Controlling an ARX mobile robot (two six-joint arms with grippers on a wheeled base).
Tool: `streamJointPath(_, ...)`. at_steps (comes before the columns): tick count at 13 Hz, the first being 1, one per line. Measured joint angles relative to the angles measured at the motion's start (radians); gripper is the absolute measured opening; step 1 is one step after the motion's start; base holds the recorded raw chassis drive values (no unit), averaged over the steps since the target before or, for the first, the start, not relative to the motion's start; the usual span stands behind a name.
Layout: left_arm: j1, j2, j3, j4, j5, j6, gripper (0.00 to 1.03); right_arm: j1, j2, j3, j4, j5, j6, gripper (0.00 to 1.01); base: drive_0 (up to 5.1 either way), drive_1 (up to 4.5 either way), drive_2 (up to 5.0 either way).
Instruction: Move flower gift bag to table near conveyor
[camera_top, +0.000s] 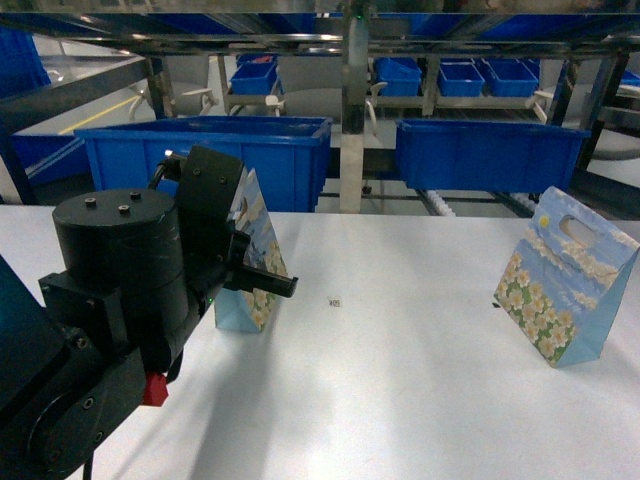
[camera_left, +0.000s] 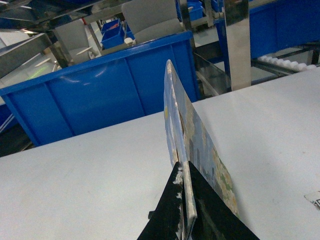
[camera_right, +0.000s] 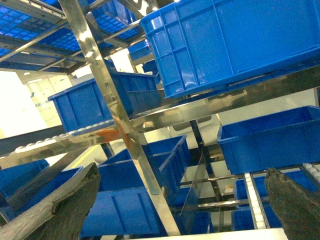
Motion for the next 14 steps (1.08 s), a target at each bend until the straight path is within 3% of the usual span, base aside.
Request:
streamJointPath(3,0.006,-0.06,-0.087,-0.008,0.0,-0.039,0.02,0.0,0.0,0.0,0.0,0.0,0.0,0.98,0.0,0.0,0.0)
streamJointPath(4,0.01,-0.06,-0.087,-0.013,0.003,-0.049,0.15,0.0,0.0,0.0,-0.001,0.0,0.0,0.98,0.0,0.0,0.0)
streamJointPath(5,0.019,-0.108,-0.077,-0.019,0.026,-0.054,0.47,0.0,0.0,0.0,0.0,0.0,0.0,0.98,0.0,0.0,0.0)
streamJointPath(8,0.018,-0.274,-0.082,-0.014,0.029,-0.055,0.83,0.0,0.0,0.0,0.001,0.0,0.0,0.98,0.0,0.0,0.0)
streamJointPath(9,0.01,-0.325,-0.092,-0.012,-0.011,-0.053,0.94,0.0,0.0,0.0,0.0,0.0,0.0,0.98,0.0,0.0,0.0)
streamJointPath(10,0.008,-0.355,-0.092,-0.002,-0.03,-0.051,0.99,0.0,0.0,0.0,0.0,0.0,0.0,0.98,0.0,0.0,0.0)
streamJointPath(12,0.005,-0.341,-0.098,-0.028,-0.031,-0.055,0.98,0.0,0.0,0.0,0.001,0.0,0.0,0.98,0.0,0.0,0.0)
streamJointPath(13,0.024,-0.468,-0.184,-0.218,-0.002,-0.13,0.83,0.002,-0.039,-0.002,-0.153,0.061,-0.06,0.9,0.0,0.0,0.0)
streamJointPath(14,0.071,-0.644,-0.312,-0.201,0.026,-0.19,0.65,-0.014,-0.128,-0.119,-0.198,0.105,-0.239,0.72,0.0,0.0,0.0)
